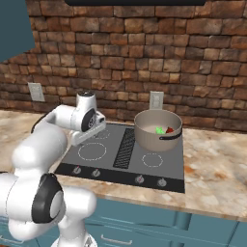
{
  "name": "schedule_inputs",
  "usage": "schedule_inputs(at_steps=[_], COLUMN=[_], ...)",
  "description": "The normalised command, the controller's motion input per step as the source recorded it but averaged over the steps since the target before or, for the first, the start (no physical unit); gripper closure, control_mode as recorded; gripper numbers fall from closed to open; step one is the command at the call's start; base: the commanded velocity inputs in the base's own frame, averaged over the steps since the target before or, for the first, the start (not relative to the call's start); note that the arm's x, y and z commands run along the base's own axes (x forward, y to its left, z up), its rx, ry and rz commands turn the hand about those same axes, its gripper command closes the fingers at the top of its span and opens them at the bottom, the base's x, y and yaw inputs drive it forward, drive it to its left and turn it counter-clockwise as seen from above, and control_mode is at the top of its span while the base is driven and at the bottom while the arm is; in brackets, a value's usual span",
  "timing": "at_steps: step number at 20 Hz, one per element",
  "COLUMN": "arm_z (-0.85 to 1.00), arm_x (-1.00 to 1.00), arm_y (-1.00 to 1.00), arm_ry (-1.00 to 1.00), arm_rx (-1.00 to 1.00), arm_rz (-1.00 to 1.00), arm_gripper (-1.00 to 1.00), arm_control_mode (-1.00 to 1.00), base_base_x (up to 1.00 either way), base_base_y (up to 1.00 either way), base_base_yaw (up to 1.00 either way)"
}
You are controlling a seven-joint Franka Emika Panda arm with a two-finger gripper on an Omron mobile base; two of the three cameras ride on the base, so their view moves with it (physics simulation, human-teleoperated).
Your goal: Put the corn and bell pepper in the pot. Retrieve the spatula and lightly stir the vegetables in the pot.
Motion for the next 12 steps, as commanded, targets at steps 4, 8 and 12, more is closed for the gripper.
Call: schedule_inputs(at_steps=[4, 8, 12], arm_z=[0.0, 0.0, -0.01], arm_x=[0.0, 0.0, 0.13], arm_y=[1.0, 1.0, 0.92], arm_ry=[0.31, 0.29, 0.12], arm_rx=[-0.02, -0.03, -0.04], arm_rz=[0.52, 0.51, 0.13], arm_gripper=[-1.0, -1.0, -1.0], arm_control_mode=[-1.0, -1.0, -1.0], base_base_x=[0.0, 0.0, 0.0], base_base_y=[0.0, 0.0, 0.0], base_base_yaw=[0.0, 0.0, 0.0])
